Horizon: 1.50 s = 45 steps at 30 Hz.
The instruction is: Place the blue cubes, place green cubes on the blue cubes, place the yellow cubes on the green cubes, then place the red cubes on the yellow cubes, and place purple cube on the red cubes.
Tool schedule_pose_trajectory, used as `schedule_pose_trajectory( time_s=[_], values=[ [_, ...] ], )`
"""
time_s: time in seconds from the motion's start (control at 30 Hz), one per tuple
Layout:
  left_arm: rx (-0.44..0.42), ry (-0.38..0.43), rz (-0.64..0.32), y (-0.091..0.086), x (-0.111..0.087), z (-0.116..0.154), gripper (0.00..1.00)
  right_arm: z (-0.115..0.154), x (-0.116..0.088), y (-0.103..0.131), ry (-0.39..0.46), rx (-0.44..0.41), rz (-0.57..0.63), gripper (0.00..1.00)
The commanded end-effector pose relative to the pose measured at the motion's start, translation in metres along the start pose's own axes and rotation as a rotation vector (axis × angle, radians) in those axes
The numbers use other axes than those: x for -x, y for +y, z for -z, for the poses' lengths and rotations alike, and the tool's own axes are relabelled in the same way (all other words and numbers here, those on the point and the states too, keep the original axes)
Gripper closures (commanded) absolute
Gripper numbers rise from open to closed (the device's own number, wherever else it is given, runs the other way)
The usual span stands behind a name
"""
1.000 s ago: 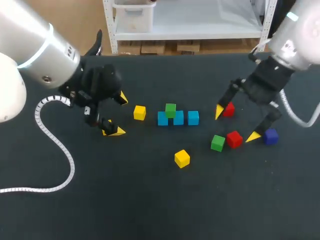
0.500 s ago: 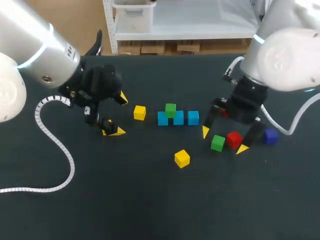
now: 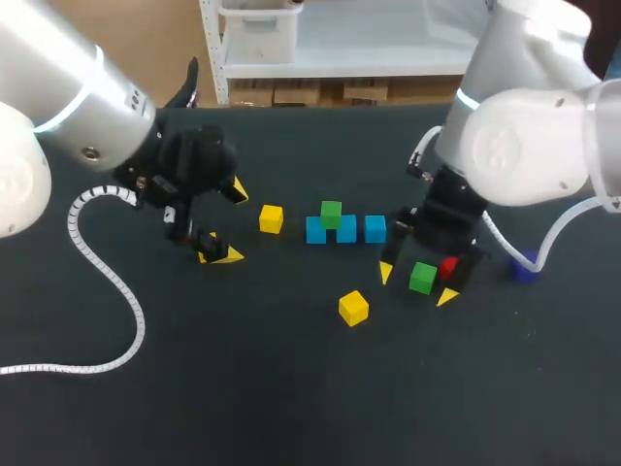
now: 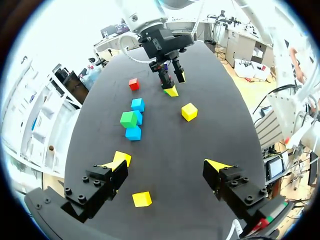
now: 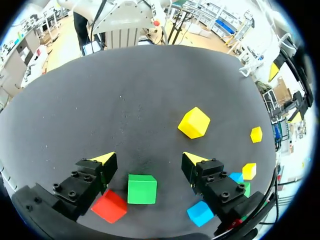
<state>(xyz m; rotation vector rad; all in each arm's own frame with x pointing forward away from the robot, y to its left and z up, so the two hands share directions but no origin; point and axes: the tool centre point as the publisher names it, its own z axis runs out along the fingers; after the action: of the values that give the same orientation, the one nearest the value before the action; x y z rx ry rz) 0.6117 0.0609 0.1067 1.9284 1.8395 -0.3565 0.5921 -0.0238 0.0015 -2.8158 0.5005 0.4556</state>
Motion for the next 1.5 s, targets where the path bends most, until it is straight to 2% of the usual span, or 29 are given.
schedule_pose_trajectory(
  time_s=[0.03,0.2,0.27,0.33,0.53,0.7,1.13,1.17,1.2,1.27,1.5],
  values=[
    [0.000,-0.001,-0.001,0.000,0.000,0.000,0.00,-0.004,-0.002,-0.001,0.023,0.016,0.009,0.16],
    [0.000,-0.001,-0.001,0.000,0.000,0.000,0.00,-0.001,-0.012,-0.002,0.045,0.018,0.000,0.13],
    [0.000,-0.001,-0.001,0.000,0.000,0.000,0.00,0.001,-0.018,-0.002,0.058,0.018,-0.009,0.14],
    [0.000,-0.001,-0.001,0.000,0.000,0.000,0.00,0.002,-0.022,-0.002,0.066,0.015,-0.020,0.20],
    [0.000,-0.001,-0.001,0.000,0.000,0.000,0.00,0.004,-0.036,-0.003,0.087,0.021,-0.032,0.23],
    [0.000,-0.001,-0.001,0.000,0.000,0.000,0.00,0.004,-0.040,-0.002,0.099,0.037,-0.019,0.21],
    [0.000,-0.001,-0.001,0.000,0.000,0.000,0.00,0.012,-0.045,0.005,0.125,0.054,-0.026,0.27],
    [0.000,-0.001,-0.001,0.000,0.000,0.000,0.00,0.013,-0.045,0.005,0.127,0.056,-0.026,0.32],
    [0.000,-0.001,-0.001,0.000,0.000,0.000,0.00,0.013,-0.045,0.005,0.129,0.057,-0.026,0.43],
    [0.000,-0.001,-0.001,0.000,0.000,0.000,0.00,0.014,-0.045,0.006,0.131,0.064,-0.026,0.51],
    [0.000,-0.001,-0.001,0.000,0.000,0.000,0.00,0.013,-0.045,0.007,0.134,0.087,-0.030,0.52]
  ],
)
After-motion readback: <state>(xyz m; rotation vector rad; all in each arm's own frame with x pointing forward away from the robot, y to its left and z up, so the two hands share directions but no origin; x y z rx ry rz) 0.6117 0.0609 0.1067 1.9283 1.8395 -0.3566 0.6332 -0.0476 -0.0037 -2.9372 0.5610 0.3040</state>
